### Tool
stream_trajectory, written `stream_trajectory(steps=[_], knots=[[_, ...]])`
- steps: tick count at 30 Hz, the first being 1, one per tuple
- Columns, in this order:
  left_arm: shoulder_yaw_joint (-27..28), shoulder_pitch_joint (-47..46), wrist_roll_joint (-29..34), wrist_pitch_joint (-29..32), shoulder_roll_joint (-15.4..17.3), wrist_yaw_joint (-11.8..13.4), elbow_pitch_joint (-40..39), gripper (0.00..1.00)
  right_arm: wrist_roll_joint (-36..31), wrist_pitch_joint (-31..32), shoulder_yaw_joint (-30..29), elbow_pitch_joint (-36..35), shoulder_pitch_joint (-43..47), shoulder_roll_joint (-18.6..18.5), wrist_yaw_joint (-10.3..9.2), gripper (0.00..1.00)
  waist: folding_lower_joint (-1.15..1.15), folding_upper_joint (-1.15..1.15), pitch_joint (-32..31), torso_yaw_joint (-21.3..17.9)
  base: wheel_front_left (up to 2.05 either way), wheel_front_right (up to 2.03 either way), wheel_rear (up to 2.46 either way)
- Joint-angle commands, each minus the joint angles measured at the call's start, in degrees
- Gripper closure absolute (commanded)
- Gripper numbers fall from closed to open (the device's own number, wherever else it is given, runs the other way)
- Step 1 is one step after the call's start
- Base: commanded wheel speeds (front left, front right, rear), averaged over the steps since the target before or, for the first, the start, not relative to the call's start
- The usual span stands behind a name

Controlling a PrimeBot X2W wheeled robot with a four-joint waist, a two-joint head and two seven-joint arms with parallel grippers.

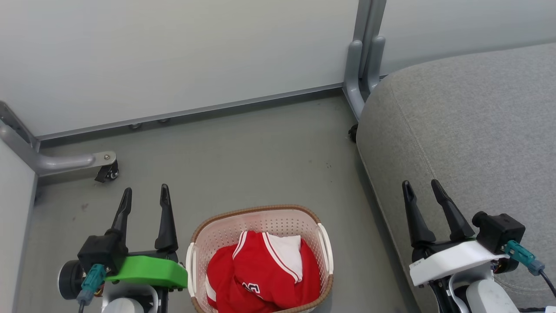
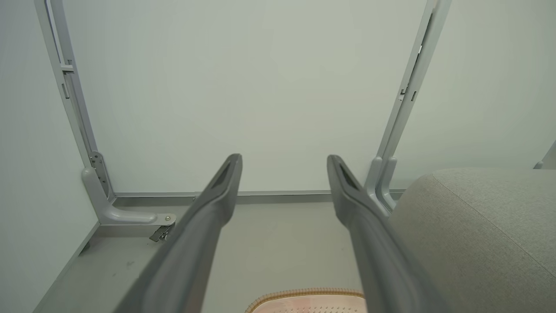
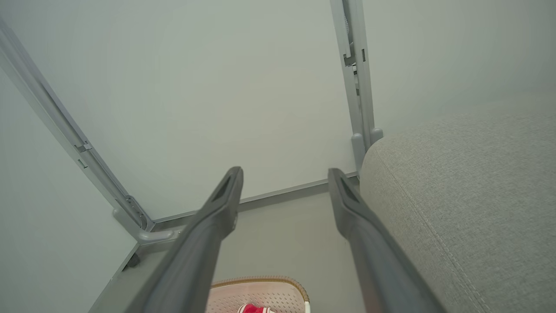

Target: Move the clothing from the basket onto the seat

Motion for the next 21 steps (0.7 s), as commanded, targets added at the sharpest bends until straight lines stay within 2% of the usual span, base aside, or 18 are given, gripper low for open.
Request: stream_trajectory(steps=[1,21], knots=[[-0.24,0.36,1.47,-0.51,0.43,0.16,-0.11,0.0,-1.28,-0.64,0.13,-0.16,-0.73,-0.35,0.02,0.0,0.0,0.0,0.01,0.04,0.0,0.0,0.0],[-1.14,0.57,6.66,-2.25,0.45,-0.25,0.86,0.0,-7.37,-2.42,1.1,1.04,-0.77,-0.4,0.02,0.0,0.0,0.0,-0.2,0.46,0.0,0.0,0.0]])
